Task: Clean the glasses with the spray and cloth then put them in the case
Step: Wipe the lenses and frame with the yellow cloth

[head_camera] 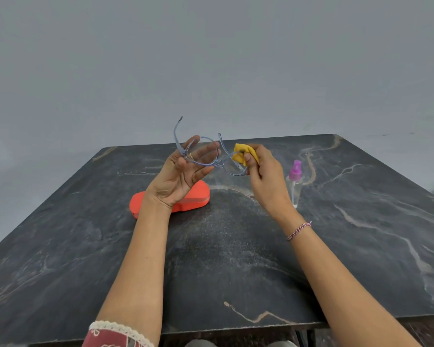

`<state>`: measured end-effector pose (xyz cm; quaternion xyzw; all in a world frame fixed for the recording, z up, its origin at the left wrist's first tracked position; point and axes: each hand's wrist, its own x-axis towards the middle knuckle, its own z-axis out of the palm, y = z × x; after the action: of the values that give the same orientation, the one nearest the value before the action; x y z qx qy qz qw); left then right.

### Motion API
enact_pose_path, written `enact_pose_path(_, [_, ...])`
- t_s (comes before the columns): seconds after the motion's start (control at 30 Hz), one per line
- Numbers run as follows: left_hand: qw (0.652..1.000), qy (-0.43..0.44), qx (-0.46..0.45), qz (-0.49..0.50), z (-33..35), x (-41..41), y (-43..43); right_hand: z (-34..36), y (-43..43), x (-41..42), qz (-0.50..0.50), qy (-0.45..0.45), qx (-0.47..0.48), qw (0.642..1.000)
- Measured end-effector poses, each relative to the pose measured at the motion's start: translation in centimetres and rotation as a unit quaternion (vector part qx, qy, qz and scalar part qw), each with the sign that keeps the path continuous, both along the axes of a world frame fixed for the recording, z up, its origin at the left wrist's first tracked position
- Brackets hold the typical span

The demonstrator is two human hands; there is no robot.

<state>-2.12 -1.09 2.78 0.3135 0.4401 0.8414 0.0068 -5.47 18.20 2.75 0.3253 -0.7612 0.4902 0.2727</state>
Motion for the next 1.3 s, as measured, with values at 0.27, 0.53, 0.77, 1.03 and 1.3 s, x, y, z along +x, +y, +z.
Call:
enact_pose_path(0.27, [0.999,0.009,-0.03,0.027,0.8,0.8,0.0,-0.1,0.1,0.0,0.038,-0.038,0.049,0.997])
enact_pose_path(0.53, [0.999,0.005,-0.04,0.03,0.7,0.8,-0.1,0.1,0.7,-0.3,0.047,-0.063,0.077,0.994])
enact_pose_path(0.77, [0.999,-0.003,-0.028,0.025,0.8,0.9,0.0,0.2,0.8,-0.1,0.036,-0.05,0.08,0.995])
enact_pose_path(1.03, [0.999,-0.012,-0.006,0.039,0.8,0.7,0.5,1.0,0.6,0.5,-0.037,0.018,-0.013,0.999])
enact_pose_path(1.3, [0.996,-0.038,0.005,0.085,0.9,0.3,1.8,3.1,-1.3,2.5,-0.062,0.194,-0.037,0.978])
